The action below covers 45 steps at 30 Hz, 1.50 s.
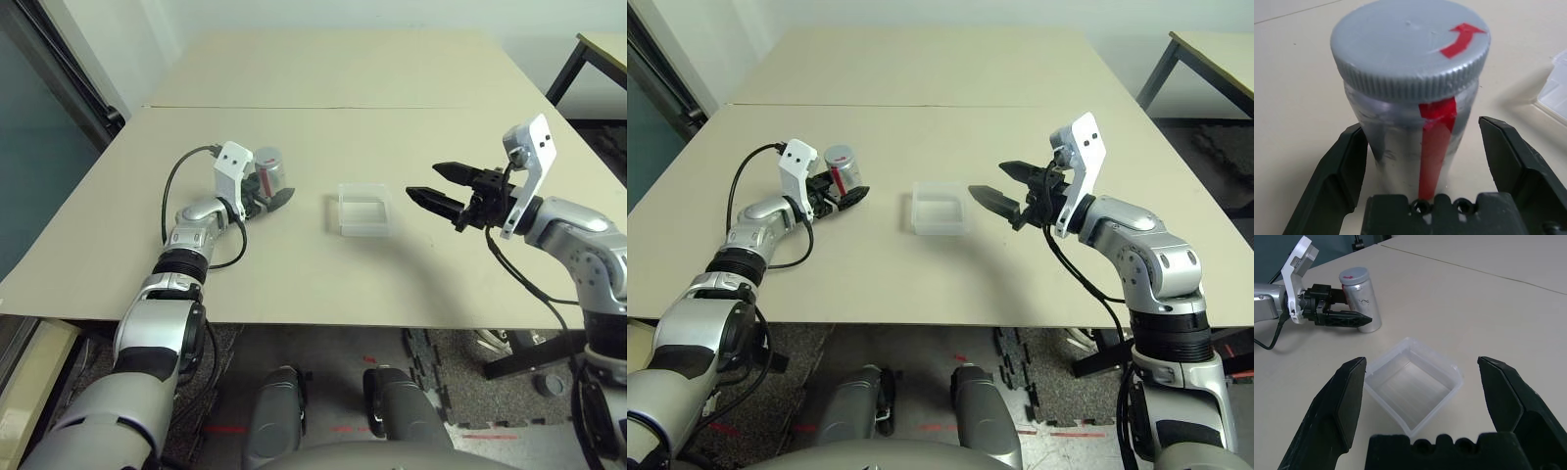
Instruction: Pour the medicine from the bottle into the box.
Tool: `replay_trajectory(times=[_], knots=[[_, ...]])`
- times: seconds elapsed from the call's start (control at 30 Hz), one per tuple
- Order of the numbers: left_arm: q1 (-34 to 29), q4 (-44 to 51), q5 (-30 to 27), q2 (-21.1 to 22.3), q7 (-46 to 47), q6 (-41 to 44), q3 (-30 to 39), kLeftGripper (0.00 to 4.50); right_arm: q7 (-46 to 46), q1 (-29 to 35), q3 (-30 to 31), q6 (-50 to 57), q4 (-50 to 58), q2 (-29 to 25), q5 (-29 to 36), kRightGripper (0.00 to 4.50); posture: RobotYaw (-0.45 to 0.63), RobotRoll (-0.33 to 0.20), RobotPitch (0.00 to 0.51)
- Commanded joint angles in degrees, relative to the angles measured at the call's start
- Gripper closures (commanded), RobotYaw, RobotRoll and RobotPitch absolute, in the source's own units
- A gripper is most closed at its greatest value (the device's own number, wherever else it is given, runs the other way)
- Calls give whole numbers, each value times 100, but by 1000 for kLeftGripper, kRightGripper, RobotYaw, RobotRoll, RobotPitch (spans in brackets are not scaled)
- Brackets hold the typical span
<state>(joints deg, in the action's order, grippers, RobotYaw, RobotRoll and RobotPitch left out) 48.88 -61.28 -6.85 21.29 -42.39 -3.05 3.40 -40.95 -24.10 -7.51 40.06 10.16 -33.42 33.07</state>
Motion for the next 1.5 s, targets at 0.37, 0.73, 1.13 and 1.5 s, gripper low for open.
replay_trajectory(times=[0.37,0.73,1.13,1.5], knots=[[120,35,-93,48,-166,45,170,1789,-14,-104,45,-65,-55,111,-26,0,-95,0,71],[-126,2123,-382,607,-2231,977,-214,1789,-667,-565,206,-178,-568,-245,-140,0,-48,0,60],[269,2894,-525,434,-3188,1569,-751,1789,-1669,-1861,764,-36,-1071,-379,-176,0,-44,0,59],[682,2422,-485,-110,-3478,1482,-1011,1789,-1727,-2217,1047,-72,-1197,99,-271,0,-64,0,72]])
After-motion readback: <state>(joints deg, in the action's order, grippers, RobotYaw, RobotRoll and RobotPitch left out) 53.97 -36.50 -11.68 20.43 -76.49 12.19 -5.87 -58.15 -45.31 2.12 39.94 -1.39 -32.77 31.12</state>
